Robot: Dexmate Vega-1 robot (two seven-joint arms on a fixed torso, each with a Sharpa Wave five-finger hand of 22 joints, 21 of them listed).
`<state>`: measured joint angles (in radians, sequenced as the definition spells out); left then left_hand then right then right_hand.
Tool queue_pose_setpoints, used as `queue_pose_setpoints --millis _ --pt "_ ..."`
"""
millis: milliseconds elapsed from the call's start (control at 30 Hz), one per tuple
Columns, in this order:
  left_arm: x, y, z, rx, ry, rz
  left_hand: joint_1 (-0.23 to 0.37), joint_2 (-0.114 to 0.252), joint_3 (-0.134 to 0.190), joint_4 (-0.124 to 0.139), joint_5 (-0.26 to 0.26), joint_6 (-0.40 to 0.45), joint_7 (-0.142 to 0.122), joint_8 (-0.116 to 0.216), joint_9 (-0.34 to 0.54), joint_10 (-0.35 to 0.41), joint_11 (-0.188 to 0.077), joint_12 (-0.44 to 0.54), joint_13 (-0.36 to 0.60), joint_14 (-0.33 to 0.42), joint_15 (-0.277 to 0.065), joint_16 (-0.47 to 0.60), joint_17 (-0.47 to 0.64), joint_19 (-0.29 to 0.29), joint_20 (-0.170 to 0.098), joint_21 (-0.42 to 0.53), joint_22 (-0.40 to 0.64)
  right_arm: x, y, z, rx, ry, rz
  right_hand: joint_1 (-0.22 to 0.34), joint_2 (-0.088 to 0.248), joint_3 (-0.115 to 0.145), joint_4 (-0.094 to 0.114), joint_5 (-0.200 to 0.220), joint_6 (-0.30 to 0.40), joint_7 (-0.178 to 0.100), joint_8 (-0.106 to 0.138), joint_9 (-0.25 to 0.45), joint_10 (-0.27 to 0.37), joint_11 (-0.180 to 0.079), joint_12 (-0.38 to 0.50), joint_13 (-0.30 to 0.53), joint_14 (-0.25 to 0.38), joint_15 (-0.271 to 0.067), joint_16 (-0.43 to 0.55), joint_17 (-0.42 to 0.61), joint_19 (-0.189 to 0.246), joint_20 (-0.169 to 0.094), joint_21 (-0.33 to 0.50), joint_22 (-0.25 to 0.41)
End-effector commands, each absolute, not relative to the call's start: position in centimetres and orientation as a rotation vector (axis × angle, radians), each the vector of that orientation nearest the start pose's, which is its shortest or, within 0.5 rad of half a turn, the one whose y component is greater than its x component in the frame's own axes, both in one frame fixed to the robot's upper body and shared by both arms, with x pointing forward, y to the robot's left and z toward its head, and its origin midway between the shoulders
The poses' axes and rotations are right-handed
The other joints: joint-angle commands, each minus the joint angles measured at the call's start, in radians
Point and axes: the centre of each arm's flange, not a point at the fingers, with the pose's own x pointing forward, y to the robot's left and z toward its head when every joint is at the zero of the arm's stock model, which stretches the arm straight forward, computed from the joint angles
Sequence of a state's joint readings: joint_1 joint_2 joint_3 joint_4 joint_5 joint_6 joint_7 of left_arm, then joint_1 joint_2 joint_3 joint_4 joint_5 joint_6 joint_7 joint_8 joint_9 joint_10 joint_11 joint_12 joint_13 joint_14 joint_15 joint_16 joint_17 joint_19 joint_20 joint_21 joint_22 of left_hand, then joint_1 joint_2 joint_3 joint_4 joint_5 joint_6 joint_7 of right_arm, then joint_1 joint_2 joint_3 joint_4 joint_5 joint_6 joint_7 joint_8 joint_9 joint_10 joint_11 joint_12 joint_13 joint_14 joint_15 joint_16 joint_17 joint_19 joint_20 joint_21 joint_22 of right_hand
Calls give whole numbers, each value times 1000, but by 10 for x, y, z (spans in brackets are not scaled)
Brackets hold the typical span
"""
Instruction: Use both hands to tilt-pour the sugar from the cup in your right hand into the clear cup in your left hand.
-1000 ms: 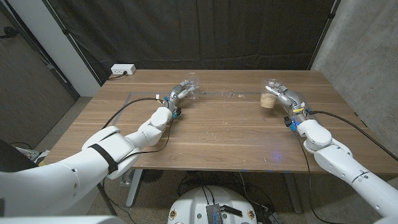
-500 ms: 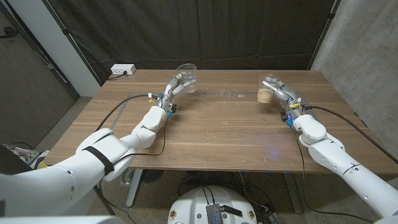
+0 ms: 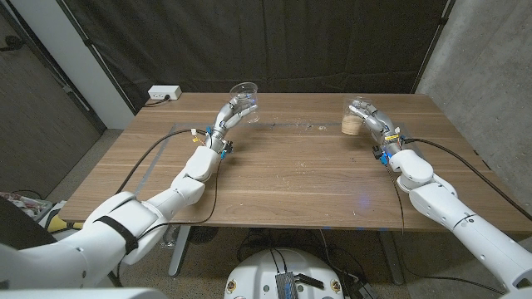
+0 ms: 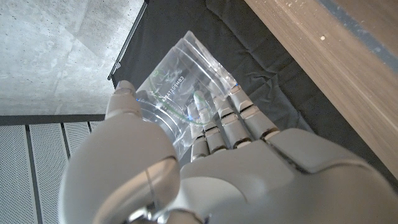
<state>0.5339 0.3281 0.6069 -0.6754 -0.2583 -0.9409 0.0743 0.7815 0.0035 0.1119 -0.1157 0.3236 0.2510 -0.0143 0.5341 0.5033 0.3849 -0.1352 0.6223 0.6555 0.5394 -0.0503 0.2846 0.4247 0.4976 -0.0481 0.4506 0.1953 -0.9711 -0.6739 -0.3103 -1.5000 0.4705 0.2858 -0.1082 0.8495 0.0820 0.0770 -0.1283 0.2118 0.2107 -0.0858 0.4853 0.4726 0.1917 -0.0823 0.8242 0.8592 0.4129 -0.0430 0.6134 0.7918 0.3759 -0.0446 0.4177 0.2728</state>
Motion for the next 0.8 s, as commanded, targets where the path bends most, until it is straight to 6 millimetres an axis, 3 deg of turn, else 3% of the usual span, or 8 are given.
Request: queue_pose_setpoints --millis 33,533,800 --pt "651 233 -18 291 -903 -171 9 3 -1 7 -7 5 0 9 5 5 3 10 4 11 -91 -2 5 -4 -22 -6 2 603 -330 -13 -211 -684 88 1 11 -3 -4 -2 8 -1 5 3 12 -1 8 0 15 -184 -7 0 -4 -43 8 0" --pt "641 251 -12 306 -809 -132 11 9 -7 11 -15 5 1 12 9 3 2 16 10 11 -87 -11 10 -12 -16 -10 3 605 -328 -7 -207 -685 86 4 11 -1 -6 -1 16 -3 6 2 18 -6 6 -3 28 -184 -10 1 -4 -43 9 -2" --pt "653 267 11 365 -791 -164 10 13 -11 15 -20 2 3 11 10 -7 8 16 13 5 -84 -18 14 -17 -13 -12 3 614 -328 -9 -200 -675 90 4 12 0 -6 -1 21 -3 7 1 25 -6 7 -4 32 -185 -12 3 -5 -43 9 -3"
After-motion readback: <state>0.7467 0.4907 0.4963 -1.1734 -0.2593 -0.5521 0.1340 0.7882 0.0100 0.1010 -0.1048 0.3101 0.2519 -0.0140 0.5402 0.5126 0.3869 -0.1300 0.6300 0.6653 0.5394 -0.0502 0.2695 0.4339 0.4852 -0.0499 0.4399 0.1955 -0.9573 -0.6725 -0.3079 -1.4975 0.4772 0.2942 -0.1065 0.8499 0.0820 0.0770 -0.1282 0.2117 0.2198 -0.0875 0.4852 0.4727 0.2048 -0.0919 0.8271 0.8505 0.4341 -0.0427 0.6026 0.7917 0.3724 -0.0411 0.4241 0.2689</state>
